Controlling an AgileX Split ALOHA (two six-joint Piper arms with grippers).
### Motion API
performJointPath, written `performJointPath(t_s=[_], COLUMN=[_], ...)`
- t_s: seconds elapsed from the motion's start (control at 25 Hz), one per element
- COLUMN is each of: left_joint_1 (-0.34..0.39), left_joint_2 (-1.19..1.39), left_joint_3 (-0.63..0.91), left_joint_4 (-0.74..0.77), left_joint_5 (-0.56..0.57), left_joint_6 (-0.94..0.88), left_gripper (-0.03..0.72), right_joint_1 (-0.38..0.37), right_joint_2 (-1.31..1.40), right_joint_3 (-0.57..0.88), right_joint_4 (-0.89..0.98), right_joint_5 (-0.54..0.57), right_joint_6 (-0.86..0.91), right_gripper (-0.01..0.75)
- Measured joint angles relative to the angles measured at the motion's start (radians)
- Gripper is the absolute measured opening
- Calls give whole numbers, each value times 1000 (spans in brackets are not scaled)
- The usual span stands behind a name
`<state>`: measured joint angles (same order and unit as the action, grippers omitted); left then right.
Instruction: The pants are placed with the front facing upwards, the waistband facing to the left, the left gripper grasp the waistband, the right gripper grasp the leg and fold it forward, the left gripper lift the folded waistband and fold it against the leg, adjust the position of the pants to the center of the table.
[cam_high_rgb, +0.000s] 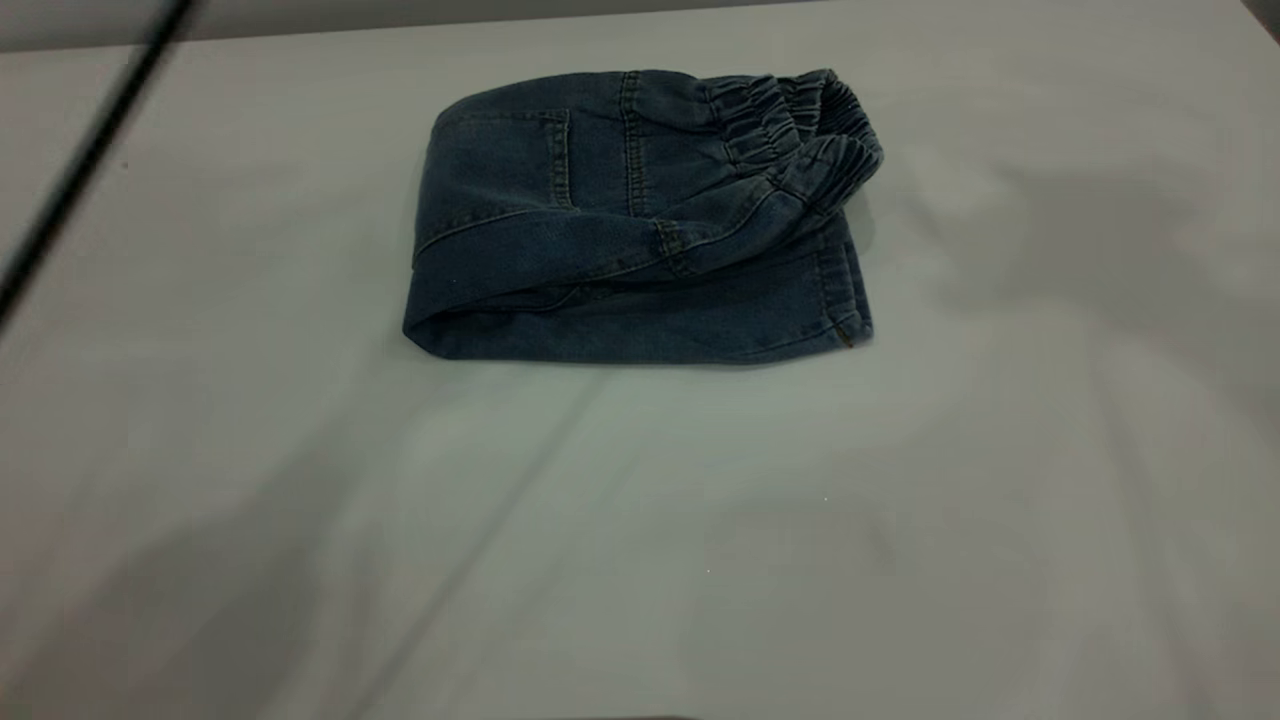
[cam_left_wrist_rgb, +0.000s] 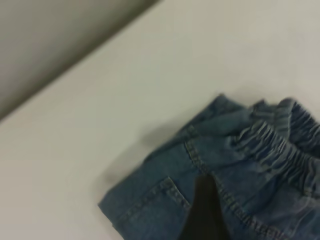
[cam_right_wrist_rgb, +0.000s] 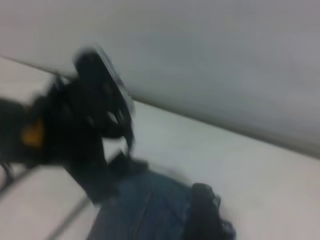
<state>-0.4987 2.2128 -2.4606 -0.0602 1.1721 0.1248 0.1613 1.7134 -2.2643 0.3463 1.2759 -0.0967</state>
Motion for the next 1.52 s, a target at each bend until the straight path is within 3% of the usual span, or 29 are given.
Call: performJointPath(t_s=[0.24, 1.16, 1.52], left_joint_1=[0, 0, 0], left_joint_2=[-205, -1309, -1648], left_joint_3=[138, 1292, 1491], left_joint_4=[4, 5, 3], left_joint_5=[0, 0, 0], left_joint_6=[0, -5, -5], left_gripper=[499, 499, 499], right_joint_1=[0, 0, 0], right_joint_2=[-249, -1169, -1411], right_joint_3=[246, 1071, 1402], right_joint_4=[-39, -43, -54], right_joint_5=[0, 1, 1], right_joint_6=[0, 52, 43], right_gripper=[444, 444, 444])
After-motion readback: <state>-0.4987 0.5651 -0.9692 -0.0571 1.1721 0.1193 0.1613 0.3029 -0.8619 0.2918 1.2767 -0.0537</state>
